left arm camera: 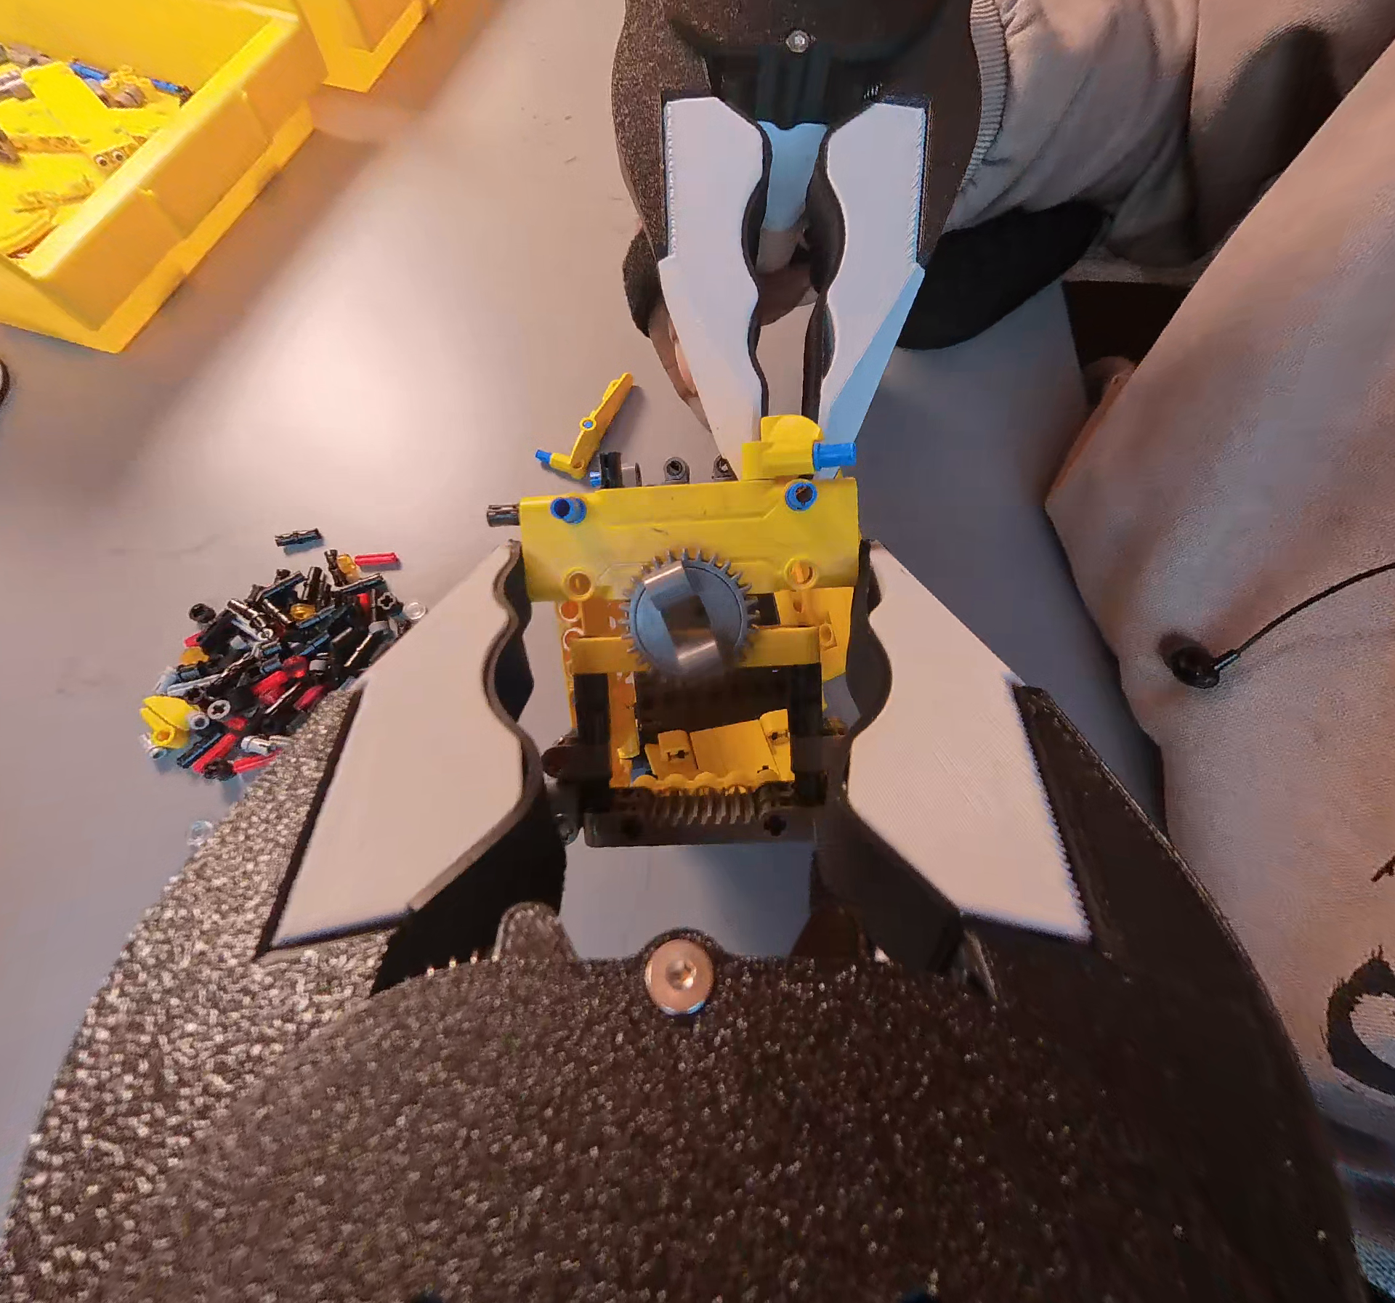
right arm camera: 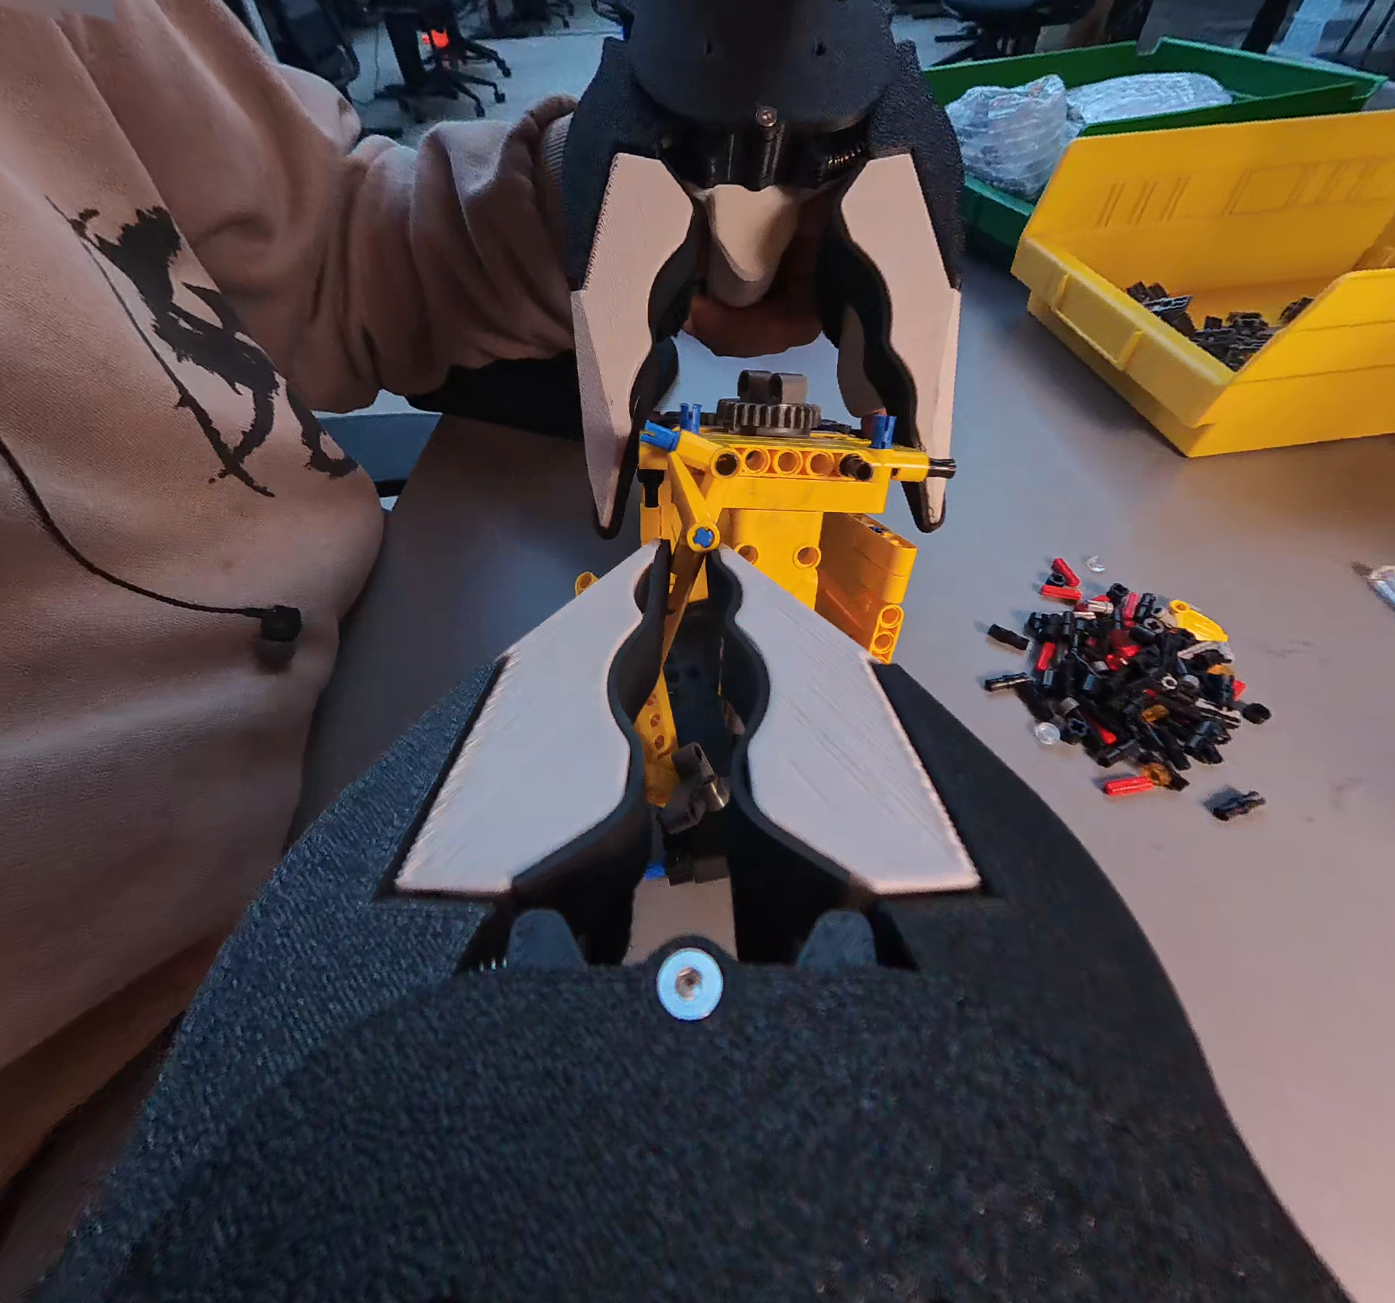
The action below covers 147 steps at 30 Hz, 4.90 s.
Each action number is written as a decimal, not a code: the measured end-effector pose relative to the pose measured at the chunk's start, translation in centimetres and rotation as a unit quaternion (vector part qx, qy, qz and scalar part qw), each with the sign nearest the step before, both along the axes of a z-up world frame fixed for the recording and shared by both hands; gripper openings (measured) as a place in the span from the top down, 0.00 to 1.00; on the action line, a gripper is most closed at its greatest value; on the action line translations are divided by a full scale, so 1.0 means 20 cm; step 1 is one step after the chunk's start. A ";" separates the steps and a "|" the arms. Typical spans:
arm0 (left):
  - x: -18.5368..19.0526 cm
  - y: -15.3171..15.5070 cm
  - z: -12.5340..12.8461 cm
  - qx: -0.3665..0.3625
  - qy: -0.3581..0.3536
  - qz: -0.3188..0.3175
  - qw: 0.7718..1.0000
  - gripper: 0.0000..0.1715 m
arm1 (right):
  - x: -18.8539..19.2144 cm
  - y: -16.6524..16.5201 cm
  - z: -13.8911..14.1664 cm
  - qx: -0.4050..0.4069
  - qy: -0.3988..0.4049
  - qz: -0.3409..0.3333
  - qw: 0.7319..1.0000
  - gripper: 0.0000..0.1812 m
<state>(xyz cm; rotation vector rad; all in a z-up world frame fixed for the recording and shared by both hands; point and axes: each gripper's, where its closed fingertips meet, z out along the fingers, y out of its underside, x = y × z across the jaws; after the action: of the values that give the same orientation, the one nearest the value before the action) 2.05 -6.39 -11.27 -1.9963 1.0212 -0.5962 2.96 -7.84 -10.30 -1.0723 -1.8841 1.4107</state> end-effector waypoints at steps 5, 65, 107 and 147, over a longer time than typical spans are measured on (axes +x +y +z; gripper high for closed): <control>0.00 -0.01 0.00 0.001 -0.010 0.001 1.000 0.51 | 0.00 -0.01 0.01 -0.020 -0.003 0.009 1.000 0.96; -0.01 -0.04 0.02 0.018 -0.057 0.018 0.998 0.59 | 0.02 0.04 0.11 0.002 0.049 -0.010 0.999 0.90; -0.11 -0.09 0.02 0.019 -0.105 -0.004 0.994 0.59 | 0.24 0.73 -0.39 0.142 -0.195 -0.142 0.960 0.97; -0.23 -0.04 0.20 0.111 -0.183 0.045 0.976 0.52 | 0.08 0.30 0.38 0.053 0.048 -0.163 0.984 0.96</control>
<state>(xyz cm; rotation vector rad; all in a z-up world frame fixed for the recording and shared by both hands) -2.50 -7.14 -7.26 -1.6500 0.7327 -0.7332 4.53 -1.77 -2.77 -1.1750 -1.6086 1.1432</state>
